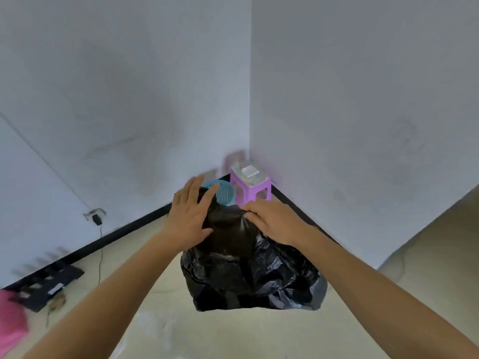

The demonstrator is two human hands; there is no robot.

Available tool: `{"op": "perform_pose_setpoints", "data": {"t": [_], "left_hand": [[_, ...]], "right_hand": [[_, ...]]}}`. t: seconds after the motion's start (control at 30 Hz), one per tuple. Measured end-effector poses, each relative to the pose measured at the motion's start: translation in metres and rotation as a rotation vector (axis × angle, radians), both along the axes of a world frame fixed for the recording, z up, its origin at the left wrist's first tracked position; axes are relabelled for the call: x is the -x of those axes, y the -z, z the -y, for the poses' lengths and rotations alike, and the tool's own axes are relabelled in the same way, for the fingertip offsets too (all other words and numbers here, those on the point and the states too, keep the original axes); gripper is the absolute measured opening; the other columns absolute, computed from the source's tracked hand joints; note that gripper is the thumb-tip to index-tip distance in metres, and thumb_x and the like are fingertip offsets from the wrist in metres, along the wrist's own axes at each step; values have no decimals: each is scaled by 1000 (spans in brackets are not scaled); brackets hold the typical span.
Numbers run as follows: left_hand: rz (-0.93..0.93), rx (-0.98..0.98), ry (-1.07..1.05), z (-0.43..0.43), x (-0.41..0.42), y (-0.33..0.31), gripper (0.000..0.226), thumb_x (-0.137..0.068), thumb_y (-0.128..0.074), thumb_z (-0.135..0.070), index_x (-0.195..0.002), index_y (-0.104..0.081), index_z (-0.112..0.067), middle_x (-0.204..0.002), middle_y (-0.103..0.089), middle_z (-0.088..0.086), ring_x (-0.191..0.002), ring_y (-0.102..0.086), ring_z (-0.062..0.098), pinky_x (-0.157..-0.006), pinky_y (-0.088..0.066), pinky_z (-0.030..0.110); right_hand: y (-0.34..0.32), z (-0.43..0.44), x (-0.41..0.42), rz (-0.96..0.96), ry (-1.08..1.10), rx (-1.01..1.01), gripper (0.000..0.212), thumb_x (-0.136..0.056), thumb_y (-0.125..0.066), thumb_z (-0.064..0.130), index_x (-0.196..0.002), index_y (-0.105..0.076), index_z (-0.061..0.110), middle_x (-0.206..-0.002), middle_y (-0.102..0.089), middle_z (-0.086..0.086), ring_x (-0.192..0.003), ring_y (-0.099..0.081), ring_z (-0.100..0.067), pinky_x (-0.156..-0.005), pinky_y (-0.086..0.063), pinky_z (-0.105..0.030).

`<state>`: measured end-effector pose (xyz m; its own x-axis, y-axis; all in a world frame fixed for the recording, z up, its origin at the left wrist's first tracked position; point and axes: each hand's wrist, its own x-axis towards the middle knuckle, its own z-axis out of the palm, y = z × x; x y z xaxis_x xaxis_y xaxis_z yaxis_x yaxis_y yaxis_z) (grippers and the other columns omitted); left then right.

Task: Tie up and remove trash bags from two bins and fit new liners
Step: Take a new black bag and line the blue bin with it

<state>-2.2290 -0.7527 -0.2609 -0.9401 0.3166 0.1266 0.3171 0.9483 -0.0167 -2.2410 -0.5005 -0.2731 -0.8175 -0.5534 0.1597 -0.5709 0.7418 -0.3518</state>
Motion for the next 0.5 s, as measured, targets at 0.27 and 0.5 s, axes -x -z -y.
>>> {"op": "perform_pose_setpoints", "data": {"t": [0.27,0.5], "left_hand": [[172,166,65,89,165,46,29,-96,-47,-51,-108,-58,-28,-119,-64,0,-114,-57,21,-111,-25,54],[71,-51,-171,169,294,50,28,-99,-44,-44,-86,-41,-19,-62,-45,-5,-53,-47,18,-51,-37,31]], "right_hand": [[7,86,150,114,45,-27,29,-101,-42,51,-110,-62,33,-95,-66,10,-83,-63,-11,-63,-41,-23],[44,108,249,409,357,-280,65,-79,-70,63,-132,-49,31,-113,-62,6,-99,-61,-18,-75,-46,-30]]}}
